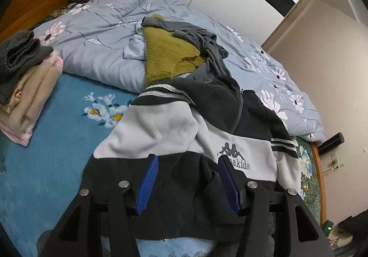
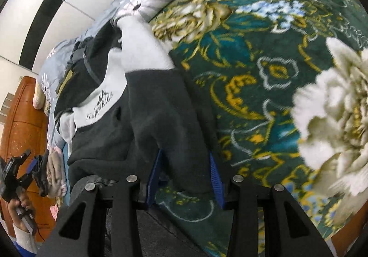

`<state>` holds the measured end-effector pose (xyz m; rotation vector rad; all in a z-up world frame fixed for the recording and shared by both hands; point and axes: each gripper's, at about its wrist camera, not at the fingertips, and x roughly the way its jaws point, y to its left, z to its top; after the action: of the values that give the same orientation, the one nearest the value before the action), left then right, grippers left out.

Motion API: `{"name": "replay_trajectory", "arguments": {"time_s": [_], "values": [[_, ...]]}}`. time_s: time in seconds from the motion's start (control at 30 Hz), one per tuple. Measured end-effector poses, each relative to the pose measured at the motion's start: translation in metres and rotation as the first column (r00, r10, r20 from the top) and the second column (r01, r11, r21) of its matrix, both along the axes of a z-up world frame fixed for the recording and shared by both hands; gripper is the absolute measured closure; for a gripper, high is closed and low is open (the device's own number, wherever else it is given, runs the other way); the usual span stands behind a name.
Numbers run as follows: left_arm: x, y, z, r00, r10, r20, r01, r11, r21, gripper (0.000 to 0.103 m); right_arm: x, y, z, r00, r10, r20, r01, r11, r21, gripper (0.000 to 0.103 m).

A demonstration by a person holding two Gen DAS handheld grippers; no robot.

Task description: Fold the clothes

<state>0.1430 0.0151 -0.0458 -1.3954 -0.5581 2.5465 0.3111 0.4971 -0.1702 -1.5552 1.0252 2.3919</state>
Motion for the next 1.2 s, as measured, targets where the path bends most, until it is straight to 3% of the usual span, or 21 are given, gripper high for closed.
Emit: {"name": "replay_trajectory", "arguments": {"time_s": [0.1, 0.23, 0.37, 0.53, 0.67, 0.77, 0.9, 0.97, 1.07, 1.13, 1.2], "values": [[0.000, 0.003, 0.000, 1.000, -0.001, 0.006, 0.001, 1.000, -0.005, 0.045, -0.003, -0.005, 0.000, 1.000, 0.023, 0.015, -0.024, 0.999, 0.023, 0.092], [-0.002, 0.010, -0.002, 1.000, -0.012, 0.022, 0.012, 1.000, -0.024, 0.045, -0.005, 0.013, 0.011, 0.999, 0.031, 0.019, -0.032, 0.996, 0.079, 0.096], [-0.006, 0.014, -0.008, 0.999, -0.017, 0.045, 0.019, 0.998, -0.053, 0.045, -0.012, 0.073, 0.033, 0.999, -0.041, 0.017, 0.037, 0.979, 0.202, 0.096], [-0.014, 0.017, -0.017, 0.997, -0.004, 0.073, 0.010, 0.996, -0.085, 0.045, -0.040, 0.160, 0.068, 0.991, -0.130, -0.005, 0.123, 0.921, 0.368, 0.096], [-0.022, 0.017, -0.022, 0.996, 0.012, 0.088, -0.001, 0.993, -0.118, 0.045, -0.083, 0.189, 0.081, 0.992, -0.127, 0.016, 0.104, 0.876, 0.471, 0.096], [-0.027, 0.011, -0.025, 0.995, 0.032, 0.099, -0.019, 0.992, -0.128, 0.045, -0.110, 0.200, 0.070, 0.987, -0.150, 0.063, 0.099, 0.861, 0.499, 0.096], [-0.032, -0.003, -0.032, 0.990, 0.068, 0.126, -0.050, 0.989, -0.141, 0.045, -0.123, 0.201, 0.046, 0.982, -0.149, 0.113, 0.088, 0.901, 0.424, 0.096], [-0.033, -0.012, -0.040, 0.985, 0.094, 0.143, -0.071, 0.986, -0.153, 0.045, -0.120, 0.197, 0.047, 0.985, -0.143, 0.093, 0.095, 0.912, 0.399, 0.096], [-0.031, -0.033, -0.056, 0.972, 0.164, 0.170, -0.131, 0.973, -0.189, 0.045, -0.116, 0.194, 0.055, 0.986, -0.148, 0.075, 0.107, 0.914, 0.390, 0.085], [-0.029, -0.048, -0.066, 0.960, 0.209, 0.189, -0.170, 0.964, -0.204, 0.045, -0.112, 0.191, 0.068, 0.986, -0.157, 0.053, 0.123, 0.908, 0.401, 0.047], [-0.027, -0.062, -0.075, 0.947, 0.238, 0.217, -0.195, 0.959, -0.203, 0.045, -0.105, 0.185, 0.085, 0.986, -0.165, -0.009, 0.154, 0.899, 0.410, 0.041]]}}
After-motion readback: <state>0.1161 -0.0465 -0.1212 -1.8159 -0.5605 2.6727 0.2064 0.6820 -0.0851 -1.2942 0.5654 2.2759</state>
